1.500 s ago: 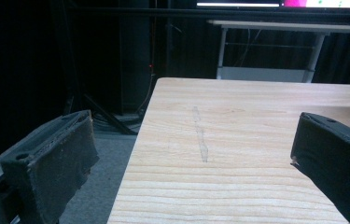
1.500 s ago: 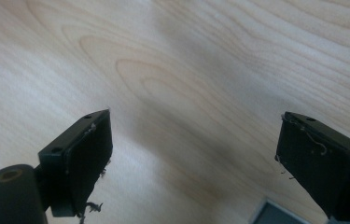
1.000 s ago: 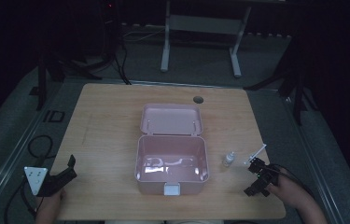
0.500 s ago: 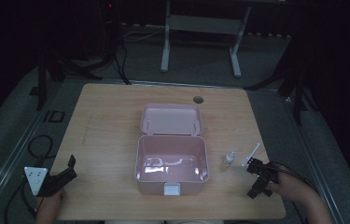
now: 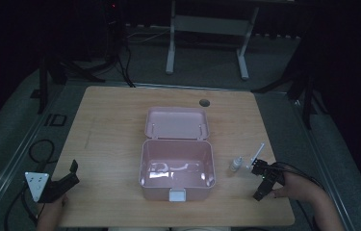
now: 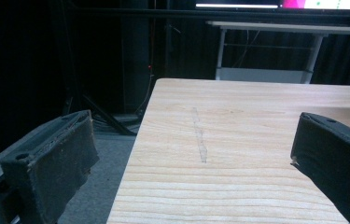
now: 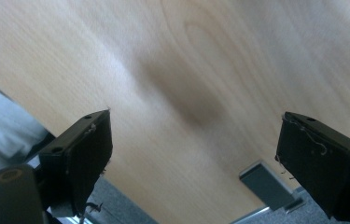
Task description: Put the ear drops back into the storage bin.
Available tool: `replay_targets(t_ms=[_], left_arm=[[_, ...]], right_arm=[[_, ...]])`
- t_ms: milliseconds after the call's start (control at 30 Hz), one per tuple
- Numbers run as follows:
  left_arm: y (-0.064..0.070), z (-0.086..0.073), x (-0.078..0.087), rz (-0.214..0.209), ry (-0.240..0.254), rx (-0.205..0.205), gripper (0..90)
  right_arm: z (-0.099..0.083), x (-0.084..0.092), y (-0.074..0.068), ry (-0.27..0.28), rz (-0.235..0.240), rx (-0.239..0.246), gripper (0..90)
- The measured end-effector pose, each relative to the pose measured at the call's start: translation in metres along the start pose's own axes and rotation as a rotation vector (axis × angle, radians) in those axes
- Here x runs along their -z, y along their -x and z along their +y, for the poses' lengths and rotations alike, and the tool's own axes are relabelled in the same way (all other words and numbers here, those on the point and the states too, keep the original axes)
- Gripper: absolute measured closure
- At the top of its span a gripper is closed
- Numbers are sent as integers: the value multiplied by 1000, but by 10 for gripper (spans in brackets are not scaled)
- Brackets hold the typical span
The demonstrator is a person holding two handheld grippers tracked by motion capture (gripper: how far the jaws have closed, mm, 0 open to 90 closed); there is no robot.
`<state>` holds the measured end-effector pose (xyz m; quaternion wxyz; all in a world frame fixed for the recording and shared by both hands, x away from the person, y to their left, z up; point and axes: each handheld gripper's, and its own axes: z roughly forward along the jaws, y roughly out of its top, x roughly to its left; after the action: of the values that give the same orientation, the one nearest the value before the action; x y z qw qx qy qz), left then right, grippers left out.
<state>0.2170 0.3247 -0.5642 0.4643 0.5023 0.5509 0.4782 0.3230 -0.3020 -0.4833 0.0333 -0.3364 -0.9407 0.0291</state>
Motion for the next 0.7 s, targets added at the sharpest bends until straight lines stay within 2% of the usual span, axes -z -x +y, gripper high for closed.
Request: replay_targets(t_ms=[300,333,600,700], left_arm=[[0,0,0,-3,-2,-1,4],[0,0,0,-3,-2,-1,4],[0,0,0,-6,-3,-4,4],[0,0,0,-7,-2,-2,4]], right_arm=[[22,6,9,21,-2,-22,108],[25,7,9,22,-2,-22,162],[44,13,16,44,2,-26,213],[54,16,23,60,0,-43,244]])
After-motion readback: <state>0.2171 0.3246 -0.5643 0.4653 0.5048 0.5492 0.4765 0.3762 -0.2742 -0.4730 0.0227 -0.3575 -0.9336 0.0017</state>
